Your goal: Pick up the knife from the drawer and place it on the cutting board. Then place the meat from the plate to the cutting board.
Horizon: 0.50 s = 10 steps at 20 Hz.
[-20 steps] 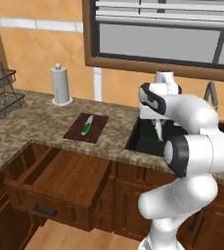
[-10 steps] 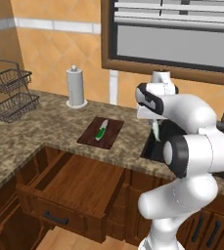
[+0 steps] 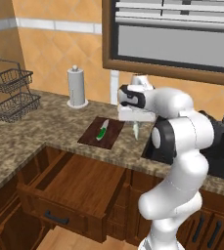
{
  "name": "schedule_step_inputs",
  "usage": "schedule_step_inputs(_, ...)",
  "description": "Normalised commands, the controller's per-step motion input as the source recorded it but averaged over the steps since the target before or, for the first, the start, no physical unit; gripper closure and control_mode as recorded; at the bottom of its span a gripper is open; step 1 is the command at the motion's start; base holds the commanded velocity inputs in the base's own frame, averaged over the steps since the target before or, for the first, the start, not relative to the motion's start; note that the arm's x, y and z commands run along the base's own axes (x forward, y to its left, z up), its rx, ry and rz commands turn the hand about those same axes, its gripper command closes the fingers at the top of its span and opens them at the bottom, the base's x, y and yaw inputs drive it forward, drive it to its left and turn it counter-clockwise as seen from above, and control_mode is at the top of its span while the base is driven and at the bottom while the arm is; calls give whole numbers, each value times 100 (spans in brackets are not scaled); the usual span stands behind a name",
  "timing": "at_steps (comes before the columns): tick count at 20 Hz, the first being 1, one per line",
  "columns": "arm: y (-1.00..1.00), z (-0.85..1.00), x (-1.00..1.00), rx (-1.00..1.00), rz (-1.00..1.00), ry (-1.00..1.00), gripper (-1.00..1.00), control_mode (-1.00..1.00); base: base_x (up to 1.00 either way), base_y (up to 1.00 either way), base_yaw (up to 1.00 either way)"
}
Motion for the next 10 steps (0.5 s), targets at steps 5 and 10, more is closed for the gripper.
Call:
schedule_step_inputs(5,53,-63,100,8,0,21,100,-100,0,0,0)
schedule_step_inputs(10,22,-52,100,2,-1,4,100,-100,0,0,0)
